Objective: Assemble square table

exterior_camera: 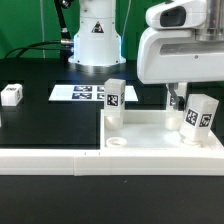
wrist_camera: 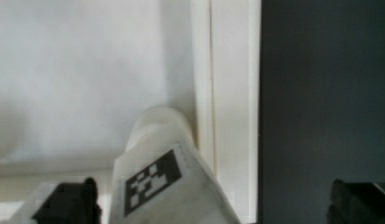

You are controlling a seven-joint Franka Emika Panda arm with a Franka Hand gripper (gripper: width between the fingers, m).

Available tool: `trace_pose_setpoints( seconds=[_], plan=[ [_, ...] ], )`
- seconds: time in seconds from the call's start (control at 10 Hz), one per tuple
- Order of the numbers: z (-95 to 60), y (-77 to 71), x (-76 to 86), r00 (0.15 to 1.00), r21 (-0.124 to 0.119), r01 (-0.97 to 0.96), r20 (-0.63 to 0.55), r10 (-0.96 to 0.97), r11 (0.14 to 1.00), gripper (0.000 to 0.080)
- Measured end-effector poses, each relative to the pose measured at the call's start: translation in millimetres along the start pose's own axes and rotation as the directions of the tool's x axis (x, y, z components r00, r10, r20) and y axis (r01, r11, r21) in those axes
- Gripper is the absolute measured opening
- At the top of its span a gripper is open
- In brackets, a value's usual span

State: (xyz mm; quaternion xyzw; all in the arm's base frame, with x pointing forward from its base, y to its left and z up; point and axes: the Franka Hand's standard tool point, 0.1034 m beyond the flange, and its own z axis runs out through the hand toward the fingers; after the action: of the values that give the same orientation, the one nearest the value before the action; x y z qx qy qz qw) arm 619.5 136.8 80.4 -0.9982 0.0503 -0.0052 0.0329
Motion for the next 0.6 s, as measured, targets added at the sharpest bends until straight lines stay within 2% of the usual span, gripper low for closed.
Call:
trace_pose_setpoints(
  seconds=[0.1, 0.2, 0.3, 0.4, 0.5, 0.6],
  plan=[
    [0.0, -0.1, -0.1, 0.997, 0.0, -0.08, 0.0, 0.08, 0.997, 0.0604],
    [0.0, -0.2, -0.1, 0.988, 0.0, -0.153, 0.0, 0.153, 0.988, 0.043],
    [-1.8, 2.4, 1.5, 0.977, -0.002, -0.212, -0.003, 0.212, 0.977, 0.043],
    [-1.2, 2.2, 1.2, 0.96, 0.0, -0.278, -0.002, 0.278, 0.96, 0.034],
    [-0.5, 1.0, 0.6, 0.938, 0.0, -0.347, -0.001, 0.347, 0.938, 0.0215],
    [-0.5, 0.9, 0.5, 0.918, 0.0, -0.398, -0.001, 0.398, 0.918, 0.0215]
  ],
)
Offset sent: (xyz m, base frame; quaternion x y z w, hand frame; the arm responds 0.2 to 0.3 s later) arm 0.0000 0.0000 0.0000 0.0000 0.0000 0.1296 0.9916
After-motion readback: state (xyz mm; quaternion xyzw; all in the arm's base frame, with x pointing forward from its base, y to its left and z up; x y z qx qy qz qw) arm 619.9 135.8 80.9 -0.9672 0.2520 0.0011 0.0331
